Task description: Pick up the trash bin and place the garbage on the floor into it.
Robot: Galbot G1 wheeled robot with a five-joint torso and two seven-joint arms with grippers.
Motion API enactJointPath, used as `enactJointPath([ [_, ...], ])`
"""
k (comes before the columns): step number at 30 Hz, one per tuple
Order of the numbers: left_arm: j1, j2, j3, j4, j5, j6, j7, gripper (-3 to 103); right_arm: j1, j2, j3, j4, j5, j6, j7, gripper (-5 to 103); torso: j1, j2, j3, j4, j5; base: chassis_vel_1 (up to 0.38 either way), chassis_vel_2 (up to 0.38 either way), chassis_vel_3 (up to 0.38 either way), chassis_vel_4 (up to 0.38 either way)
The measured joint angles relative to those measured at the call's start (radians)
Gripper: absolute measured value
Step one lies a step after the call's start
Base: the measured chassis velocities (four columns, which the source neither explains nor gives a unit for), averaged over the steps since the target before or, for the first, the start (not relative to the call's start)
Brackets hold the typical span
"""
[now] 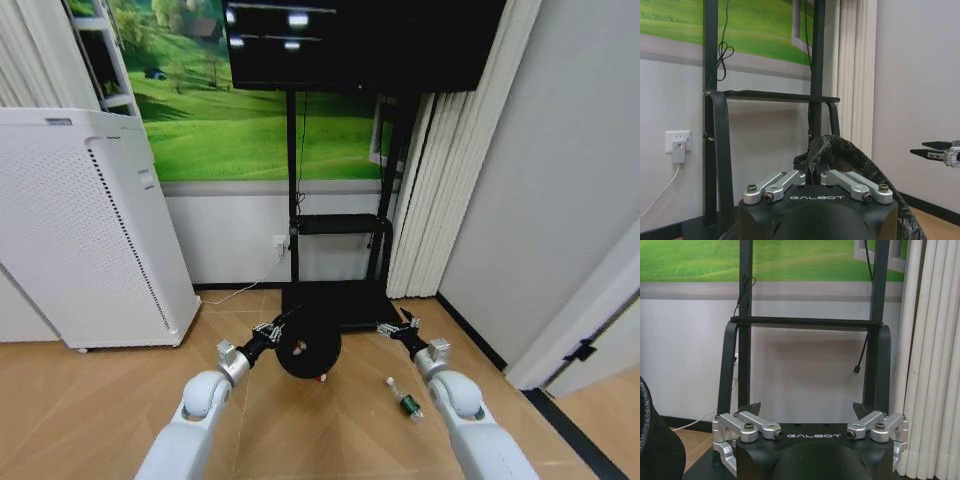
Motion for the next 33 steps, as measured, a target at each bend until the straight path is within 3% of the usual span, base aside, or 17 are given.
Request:
enactJointPath([
  [13, 0.010, -0.013, 0.006, -0.022, 0.012, 0.010, -0.023, 7, -0.033, -0.040, -0.005, 0.009, 0.061, -0.009, -0.010, 100, 0.000, 0.000, 0.000, 0.0001, 0.0001, -0.067, 0.072, 0.070, -0.066],
  [16, 0.019, -0.016, -0.008, -0.041, 0.010, 0.015, -0.035, 7, -0.092, -0.099, -0.020, 0.043, 0.103, -0.094, -0.059, 100, 0.000, 0.000, 0.000, -0.0006, -0.0001, 0.023, -0.036, -0.029, 0.026],
  [20, 0.024, -0.017, -0.027, -0.052, 0.007, 0.016, -0.041, 7, -0.114, -0.141, -0.051, 0.040, 0.123, -0.148, -0.105, 100, 0.000, 0.000, 0.000, -0.0005, 0.0001, 0.000, 0.000, 0.000, 0.000],
  [21, 0.029, -0.009, -0.045, -0.065, -0.001, 0.017, -0.041, 7, -0.102, -0.162, -0.091, -0.011, 0.123, -0.185, -0.156, 100, 0.000, 0.000, 0.000, -0.0003, -0.0002, 0.000, 0.000, 0.000, 0.000],
  [25, 0.038, 0.007, -0.063, -0.078, -0.010, 0.017, -0.038, 7, -0.034, -0.154, -0.156, -0.130, 0.066, -0.205, -0.206, 100, 0.000, 0.000, 0.000, 0.0003, -0.0004, 0.000, 0.000, 0.000, 0.000],
  [30, 0.045, 0.011, -0.077, -0.083, -0.014, 0.017, -0.030, 7, 0.023, -0.125, -0.245, -0.236, 0.046, -0.208, -0.177, 100, 0.000, 0.000, 0.000, 0.0000, 0.0000, 0.000, 0.000, 0.000, 0.000],
  [33, 0.052, 0.011, -0.087, -0.087, -0.015, 0.016, -0.022, 7, 0.078, -0.065, -0.327, -0.323, 0.030, -0.221, -0.151, 100, 0.000, 0.000, 0.000, -0.0003, 0.0000, 0.000, 0.000, 0.000, 0.000],
])
